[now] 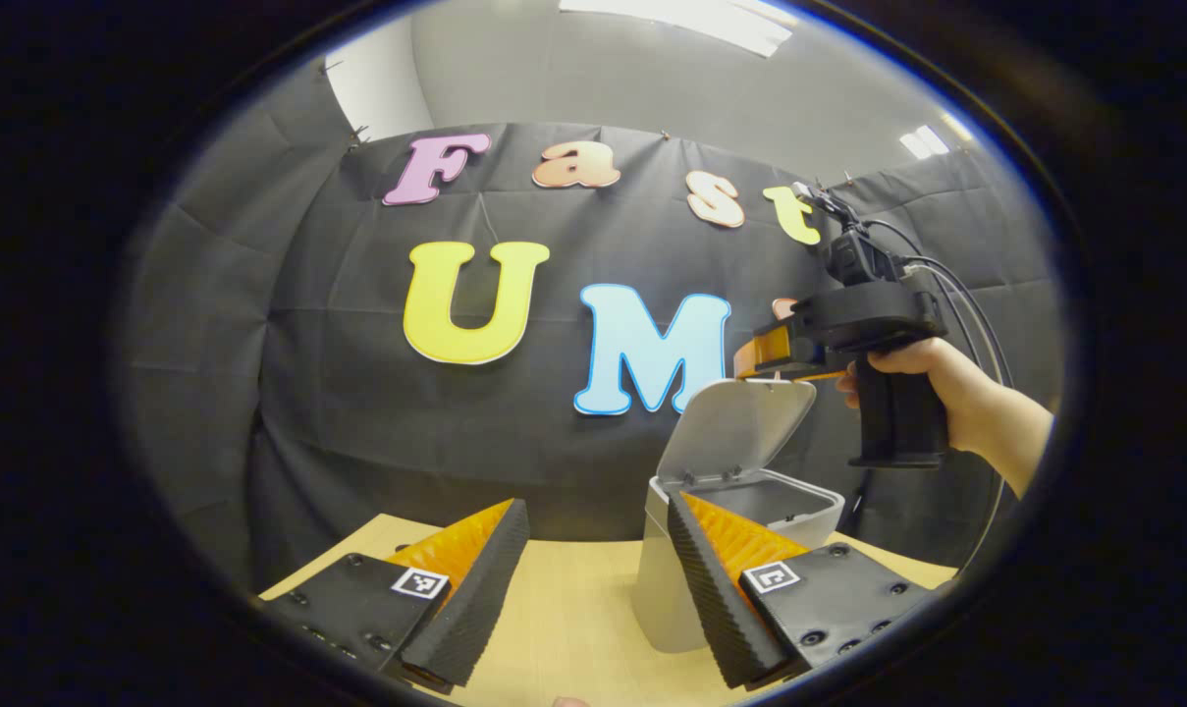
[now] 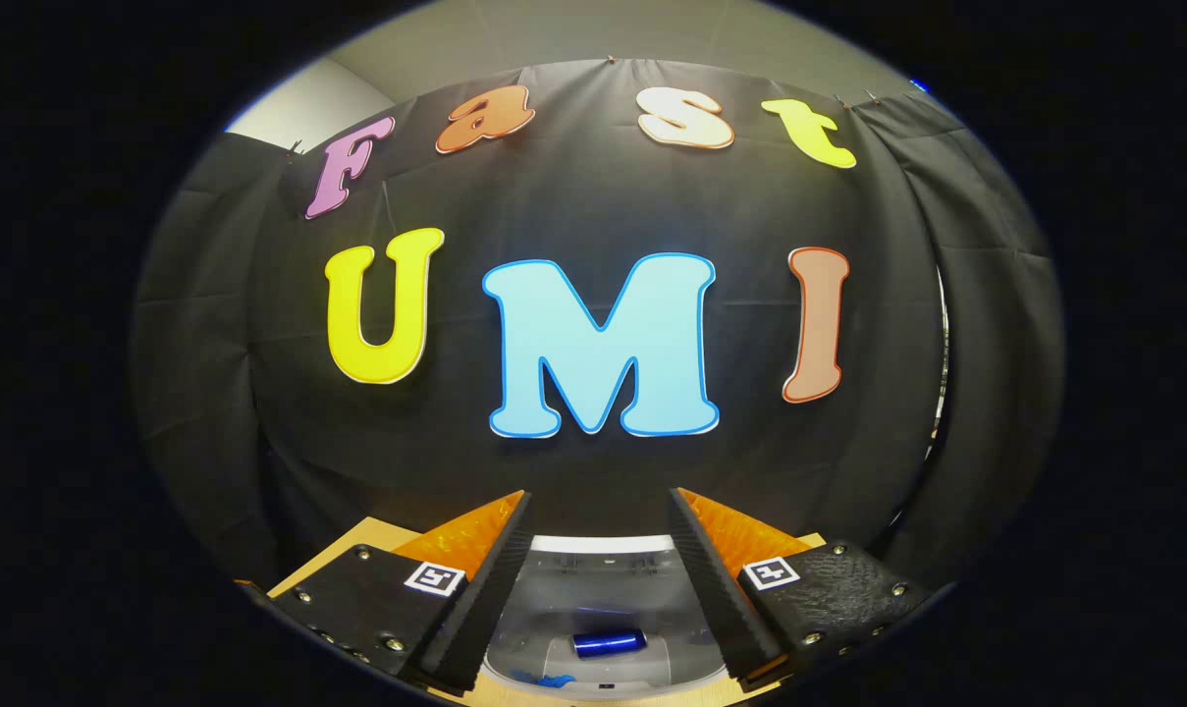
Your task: Press the lid of the desktop garbage bin to open it, pick up the crumpled paper on the desktop and throw it into the bin, then pick up the pop can on the desktop and drop it into the bin, and finally close the garbage bin lid.
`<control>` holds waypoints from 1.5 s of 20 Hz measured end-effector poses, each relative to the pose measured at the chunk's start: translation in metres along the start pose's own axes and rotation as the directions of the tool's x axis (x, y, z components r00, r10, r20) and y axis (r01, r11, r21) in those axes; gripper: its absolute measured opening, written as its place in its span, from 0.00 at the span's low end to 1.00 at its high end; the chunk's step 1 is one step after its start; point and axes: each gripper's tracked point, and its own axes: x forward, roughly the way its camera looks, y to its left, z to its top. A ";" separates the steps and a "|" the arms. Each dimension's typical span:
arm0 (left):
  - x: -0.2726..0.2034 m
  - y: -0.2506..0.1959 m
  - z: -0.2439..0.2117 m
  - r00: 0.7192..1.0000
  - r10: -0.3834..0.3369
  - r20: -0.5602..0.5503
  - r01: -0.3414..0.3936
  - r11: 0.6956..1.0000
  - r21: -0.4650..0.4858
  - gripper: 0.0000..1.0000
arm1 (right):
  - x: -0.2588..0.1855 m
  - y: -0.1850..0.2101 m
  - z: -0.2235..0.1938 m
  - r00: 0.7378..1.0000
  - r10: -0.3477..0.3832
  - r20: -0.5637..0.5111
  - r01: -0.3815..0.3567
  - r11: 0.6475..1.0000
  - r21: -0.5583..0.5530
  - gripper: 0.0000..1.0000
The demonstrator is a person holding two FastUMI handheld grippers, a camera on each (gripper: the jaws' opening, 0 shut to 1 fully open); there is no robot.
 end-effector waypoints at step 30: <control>0.000 0.000 -0.014 0.999 0.008 -0.035 -0.006 0.999 0.040 0.95 | 0.008 0.002 -0.131 0.997 0.001 -0.074 -0.001 1.000 0.003 0.90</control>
